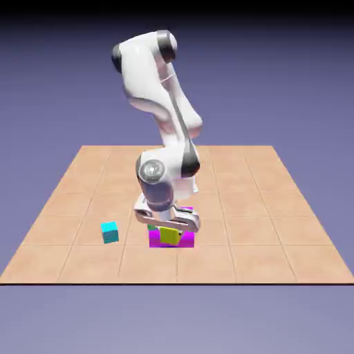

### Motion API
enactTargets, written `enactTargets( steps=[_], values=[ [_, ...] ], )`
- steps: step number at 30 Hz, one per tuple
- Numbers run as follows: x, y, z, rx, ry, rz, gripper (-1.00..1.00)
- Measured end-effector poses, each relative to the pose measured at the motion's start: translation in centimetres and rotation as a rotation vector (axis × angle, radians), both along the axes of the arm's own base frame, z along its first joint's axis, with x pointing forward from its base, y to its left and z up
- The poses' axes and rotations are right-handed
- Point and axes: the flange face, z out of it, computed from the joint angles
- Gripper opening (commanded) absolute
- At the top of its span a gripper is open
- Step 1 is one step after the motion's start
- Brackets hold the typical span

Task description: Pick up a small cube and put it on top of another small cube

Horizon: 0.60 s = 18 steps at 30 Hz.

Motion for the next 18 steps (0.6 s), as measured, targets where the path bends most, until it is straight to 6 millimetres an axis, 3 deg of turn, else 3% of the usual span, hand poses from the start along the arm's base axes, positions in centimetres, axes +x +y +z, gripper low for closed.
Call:
enactTargets(
  steps=[7, 9, 11, 18],
  values=[
    [-4.6, -12.2, 1.9, 0.010, 0.045, 0.102, -1.00],
    [-6.4, -14.9, 2.5, 0.013, 0.068, 0.144, -1.00],
    [-6.6, -14.9, 2.9, -0.014, 0.085, 0.195, -1.00],
    [-7.0, -14.2, 0.3, 0.022, 0.095, 0.200, -1.00]
  ],
)
